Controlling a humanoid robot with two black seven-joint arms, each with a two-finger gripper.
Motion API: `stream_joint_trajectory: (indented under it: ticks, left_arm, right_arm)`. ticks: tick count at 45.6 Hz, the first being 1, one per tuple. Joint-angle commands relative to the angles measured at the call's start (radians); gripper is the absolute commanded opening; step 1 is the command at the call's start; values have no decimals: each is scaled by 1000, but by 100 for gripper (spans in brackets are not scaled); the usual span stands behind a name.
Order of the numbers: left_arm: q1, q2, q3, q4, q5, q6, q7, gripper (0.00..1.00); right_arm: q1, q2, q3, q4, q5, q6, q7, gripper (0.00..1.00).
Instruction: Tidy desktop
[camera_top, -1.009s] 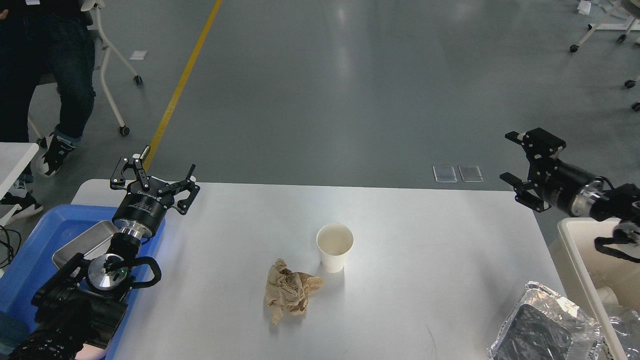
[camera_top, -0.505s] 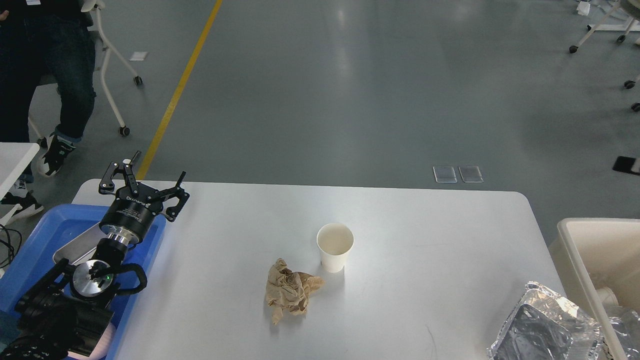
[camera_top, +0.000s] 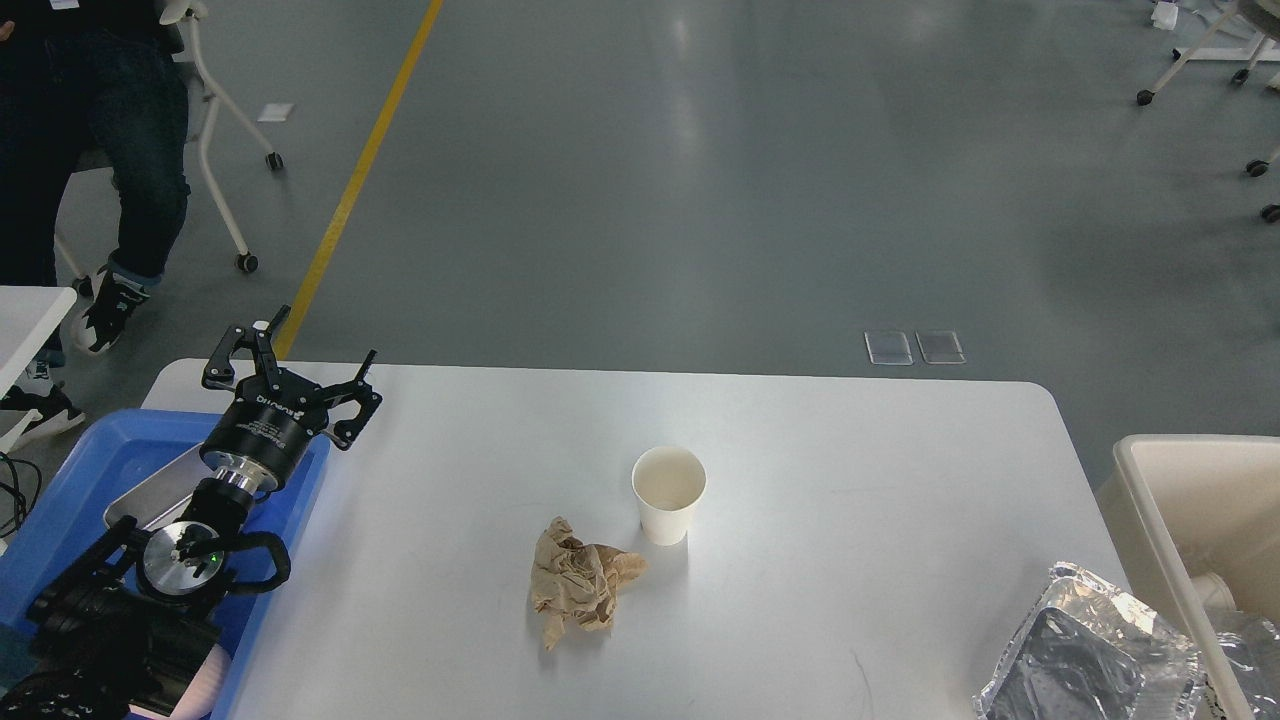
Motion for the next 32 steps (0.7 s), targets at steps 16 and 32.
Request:
stream_joint_trajectory:
  ticks: [16, 32]
  left_arm:
    - [2, 0, 16, 0, 0, 0, -3, 97]
    - [12, 3, 20, 0, 0, -2, -3, 97]
  right_arm:
    - [2, 45, -18, -3, -132, -80, 1, 100]
    - [-5, 242, -189, -78, -653, -460, -1, 100]
